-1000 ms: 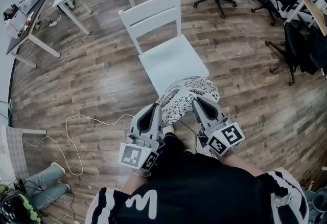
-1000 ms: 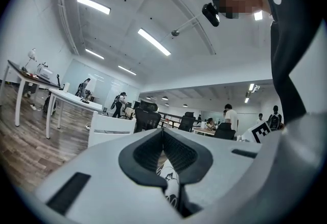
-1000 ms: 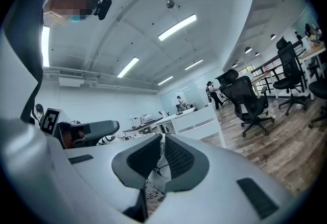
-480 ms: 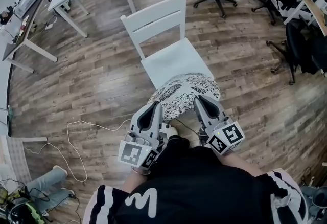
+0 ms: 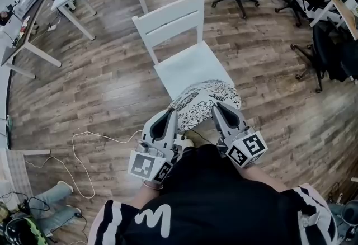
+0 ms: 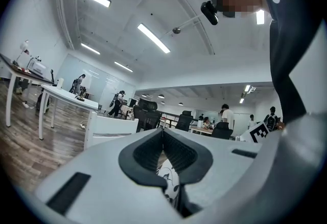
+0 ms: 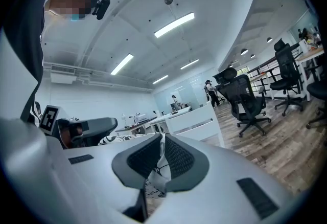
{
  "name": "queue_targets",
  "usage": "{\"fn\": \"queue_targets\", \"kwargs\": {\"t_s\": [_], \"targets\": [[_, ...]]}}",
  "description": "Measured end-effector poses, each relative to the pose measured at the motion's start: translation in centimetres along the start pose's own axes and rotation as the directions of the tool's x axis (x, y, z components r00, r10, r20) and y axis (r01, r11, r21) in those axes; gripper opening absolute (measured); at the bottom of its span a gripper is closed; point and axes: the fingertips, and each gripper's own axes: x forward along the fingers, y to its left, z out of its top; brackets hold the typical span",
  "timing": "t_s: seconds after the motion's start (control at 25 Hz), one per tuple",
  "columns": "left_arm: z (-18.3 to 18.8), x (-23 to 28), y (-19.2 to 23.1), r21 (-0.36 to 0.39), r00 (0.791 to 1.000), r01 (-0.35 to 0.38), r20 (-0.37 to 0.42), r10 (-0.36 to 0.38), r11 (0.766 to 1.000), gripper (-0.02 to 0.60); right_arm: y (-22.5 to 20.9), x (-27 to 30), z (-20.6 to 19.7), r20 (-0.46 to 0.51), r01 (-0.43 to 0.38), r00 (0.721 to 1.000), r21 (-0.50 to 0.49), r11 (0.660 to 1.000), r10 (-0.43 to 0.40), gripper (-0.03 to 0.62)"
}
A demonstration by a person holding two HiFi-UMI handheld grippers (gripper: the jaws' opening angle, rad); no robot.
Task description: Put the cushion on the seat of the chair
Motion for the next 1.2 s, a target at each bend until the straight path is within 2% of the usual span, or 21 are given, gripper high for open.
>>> {"fn": "queue_targets", "kwargs": {"t_s": [0.2,0.72,1.2], "targets": [[-0.5,0.7,0.5,-0.002,1.0,-0.021,-0.015,0.021,1.0,0.006,-1.1,0.5,-1.3,-0.045,0.0,0.999,0.015,1.0,0.001,0.035],[-3.3,1.5,0.8,-0.042,0.989,-0.141,-0.05,0.139,0.989,0.006,-5.6,2.0,-4.8,-0.152,-0.028,0.988,0.033,0.999,0.032,0.035],[-5.8,1.9,2.2,-0.076,0.977,-0.2,-0.091,0.193,0.977,0.006,-8.7,4.5,-9.4,-0.247,-0.031,0.969,-0.001,1.0,0.03,0.035]]}}
